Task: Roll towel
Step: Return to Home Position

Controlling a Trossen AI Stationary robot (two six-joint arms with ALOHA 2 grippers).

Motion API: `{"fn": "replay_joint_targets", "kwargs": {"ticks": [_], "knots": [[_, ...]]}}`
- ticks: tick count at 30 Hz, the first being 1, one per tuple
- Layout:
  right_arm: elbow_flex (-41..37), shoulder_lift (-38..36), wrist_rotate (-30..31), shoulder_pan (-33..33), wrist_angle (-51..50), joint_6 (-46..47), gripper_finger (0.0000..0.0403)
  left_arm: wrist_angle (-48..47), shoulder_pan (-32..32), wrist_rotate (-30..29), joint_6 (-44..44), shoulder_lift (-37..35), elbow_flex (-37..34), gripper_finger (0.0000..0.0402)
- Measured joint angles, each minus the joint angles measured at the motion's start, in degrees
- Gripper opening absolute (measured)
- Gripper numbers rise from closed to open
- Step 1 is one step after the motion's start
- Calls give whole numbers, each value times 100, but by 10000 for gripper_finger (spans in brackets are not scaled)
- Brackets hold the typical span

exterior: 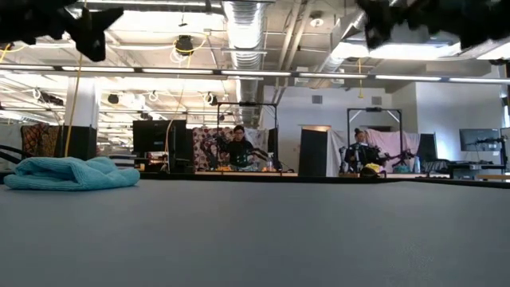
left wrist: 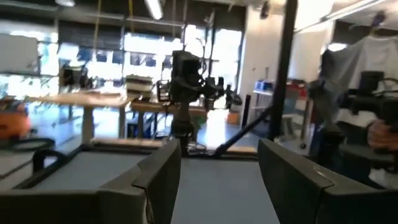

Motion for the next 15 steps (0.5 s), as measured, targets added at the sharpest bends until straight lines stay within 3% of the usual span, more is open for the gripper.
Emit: {"fn": "replay_joint_targets", "kwargs": {"ticks": [7,15], "knots": [[-1015,-517,36,-115,582,431,254,-163,0,-4,-34,88,-12,202],[-2179,-758,573,-164,2520,510,254,-419,2,-239,-105,17,-8,202]]}}
